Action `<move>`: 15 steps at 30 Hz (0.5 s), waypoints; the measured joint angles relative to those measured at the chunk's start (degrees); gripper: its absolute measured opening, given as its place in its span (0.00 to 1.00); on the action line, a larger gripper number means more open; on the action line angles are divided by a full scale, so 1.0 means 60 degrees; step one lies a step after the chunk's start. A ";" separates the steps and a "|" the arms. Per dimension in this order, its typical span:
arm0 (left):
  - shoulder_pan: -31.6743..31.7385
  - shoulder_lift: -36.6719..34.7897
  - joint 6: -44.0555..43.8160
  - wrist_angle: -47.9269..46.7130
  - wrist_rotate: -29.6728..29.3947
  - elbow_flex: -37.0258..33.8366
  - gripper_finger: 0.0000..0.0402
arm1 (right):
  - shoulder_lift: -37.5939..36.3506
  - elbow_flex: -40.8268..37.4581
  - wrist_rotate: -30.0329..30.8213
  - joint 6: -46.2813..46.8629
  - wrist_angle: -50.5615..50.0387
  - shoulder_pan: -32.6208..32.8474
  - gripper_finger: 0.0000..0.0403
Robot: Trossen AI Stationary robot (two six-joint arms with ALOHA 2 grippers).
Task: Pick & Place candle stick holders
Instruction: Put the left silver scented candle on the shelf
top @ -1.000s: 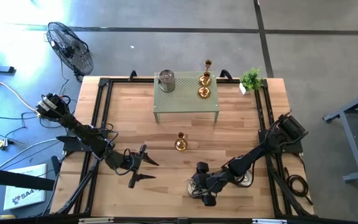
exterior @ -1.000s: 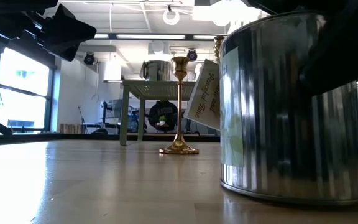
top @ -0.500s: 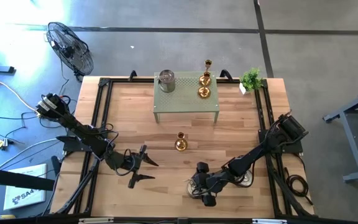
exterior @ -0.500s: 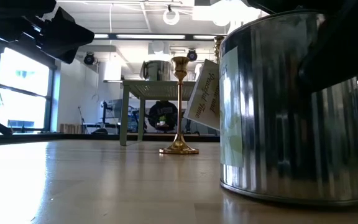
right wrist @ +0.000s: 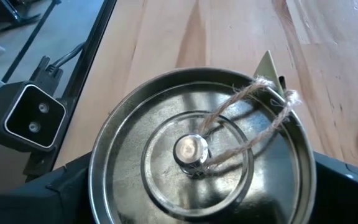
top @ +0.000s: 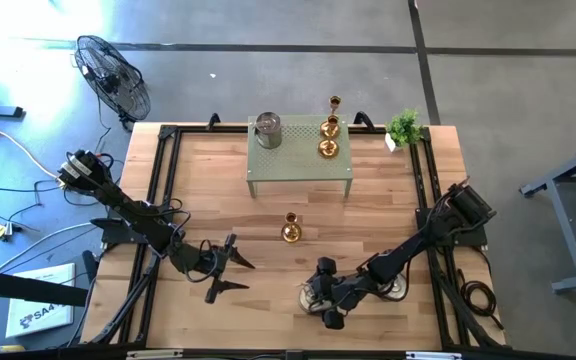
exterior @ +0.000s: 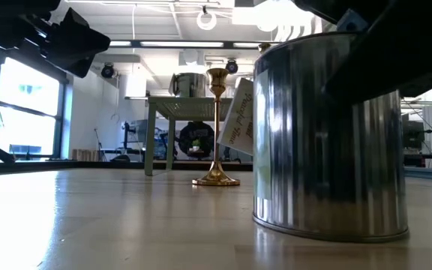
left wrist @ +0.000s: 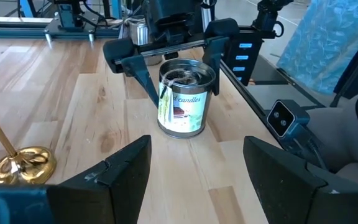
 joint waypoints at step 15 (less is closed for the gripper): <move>0.0000 0.0000 0.0036 0.0000 0.0000 0.0000 0.62 | -0.0011 0.0011 0.0039 0.0066 -0.0070 -0.0001 0.90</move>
